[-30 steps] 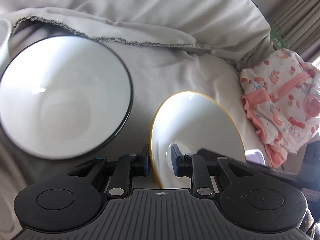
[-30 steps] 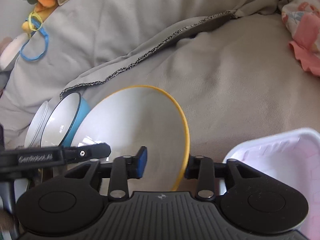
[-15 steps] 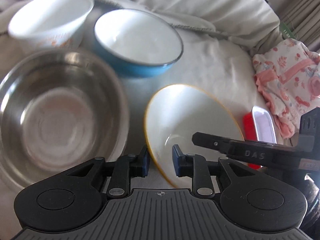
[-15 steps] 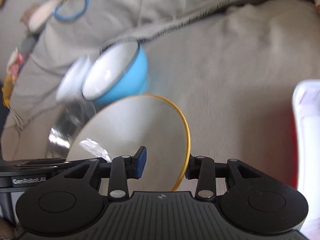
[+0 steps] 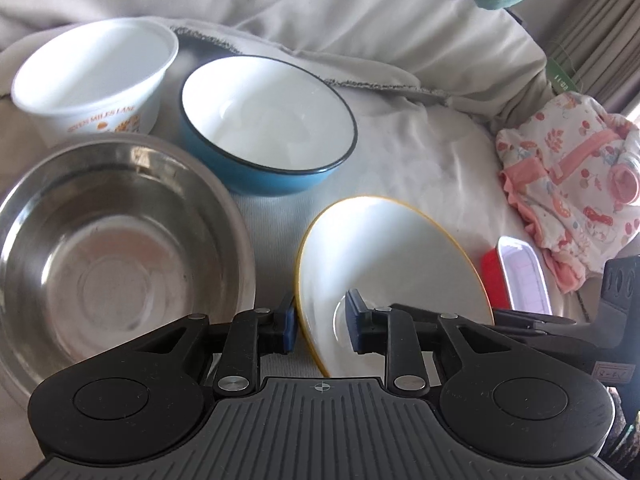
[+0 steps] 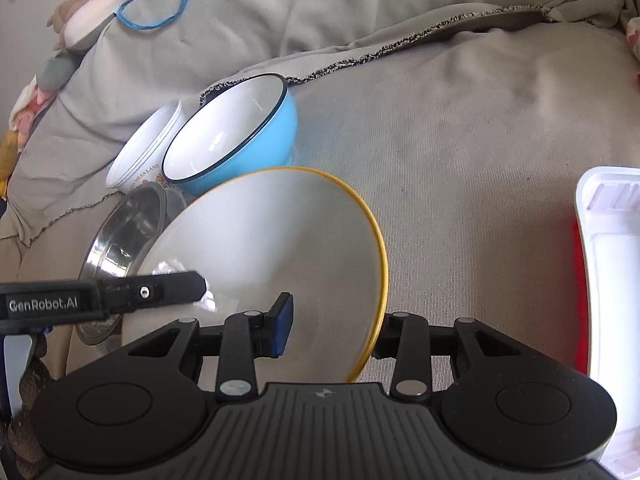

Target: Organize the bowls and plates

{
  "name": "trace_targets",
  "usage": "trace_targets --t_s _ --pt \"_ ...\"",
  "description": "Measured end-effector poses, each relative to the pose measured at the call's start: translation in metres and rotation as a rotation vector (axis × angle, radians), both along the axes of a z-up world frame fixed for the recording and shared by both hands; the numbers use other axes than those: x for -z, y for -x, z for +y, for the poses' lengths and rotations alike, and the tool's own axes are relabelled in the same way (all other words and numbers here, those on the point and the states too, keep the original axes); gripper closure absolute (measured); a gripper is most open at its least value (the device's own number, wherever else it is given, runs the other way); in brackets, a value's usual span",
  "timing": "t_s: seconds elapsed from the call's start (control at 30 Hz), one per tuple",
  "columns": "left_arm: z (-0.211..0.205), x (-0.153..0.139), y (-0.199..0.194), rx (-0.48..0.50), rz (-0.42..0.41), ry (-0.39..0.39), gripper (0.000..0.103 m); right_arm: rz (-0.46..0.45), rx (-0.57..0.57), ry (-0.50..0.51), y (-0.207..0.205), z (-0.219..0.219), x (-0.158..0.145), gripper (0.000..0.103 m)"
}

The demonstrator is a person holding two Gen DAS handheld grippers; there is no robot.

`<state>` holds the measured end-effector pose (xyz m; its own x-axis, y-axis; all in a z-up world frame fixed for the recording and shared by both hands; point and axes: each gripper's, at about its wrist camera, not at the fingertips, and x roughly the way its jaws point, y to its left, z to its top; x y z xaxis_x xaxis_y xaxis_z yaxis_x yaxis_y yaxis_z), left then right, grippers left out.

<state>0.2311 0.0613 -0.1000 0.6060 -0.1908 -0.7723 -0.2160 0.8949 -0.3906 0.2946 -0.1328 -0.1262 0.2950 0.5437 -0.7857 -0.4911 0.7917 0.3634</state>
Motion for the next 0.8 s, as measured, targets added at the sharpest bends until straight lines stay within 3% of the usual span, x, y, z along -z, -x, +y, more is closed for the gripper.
trace_targets --t_s 0.1,0.2,0.3,0.4,0.43,0.47,0.57,0.7,0.8 --pt "-0.005 0.005 0.002 0.002 0.017 -0.023 0.076 0.01 -0.005 0.005 -0.001 0.0 0.006 0.066" --pt "-0.001 0.004 0.007 0.008 0.023 0.01 0.076 -0.012 -0.011 0.007 0.003 0.0 0.004 0.066" --pt "0.01 -0.012 0.018 -0.001 -0.023 0.021 0.075 -0.048 -0.001 0.023 0.003 -0.003 -0.003 0.066" --pt "0.039 -0.039 0.02 -0.052 -0.109 0.075 0.075 -0.156 0.016 0.082 0.004 -0.007 -0.025 0.057" --pt "0.051 -0.046 0.013 -0.085 -0.117 0.084 0.075 -0.192 0.022 0.102 0.003 -0.007 -0.035 0.05" --pt "0.064 -0.053 0.002 -0.122 -0.106 0.062 0.075 -0.22 0.029 0.12 0.001 -0.006 -0.043 0.045" --pt "0.091 -0.058 -0.046 -0.17 -0.023 -0.077 0.075 -0.27 0.044 0.174 -0.009 0.004 -0.067 0.043" --pt "0.105 -0.038 -0.094 -0.115 0.061 -0.089 0.075 -0.224 0.068 0.216 -0.032 0.024 -0.086 0.039" --pt "0.102 -0.028 -0.093 -0.103 0.059 -0.133 0.075 -0.202 0.098 0.237 -0.046 0.045 -0.092 0.02"
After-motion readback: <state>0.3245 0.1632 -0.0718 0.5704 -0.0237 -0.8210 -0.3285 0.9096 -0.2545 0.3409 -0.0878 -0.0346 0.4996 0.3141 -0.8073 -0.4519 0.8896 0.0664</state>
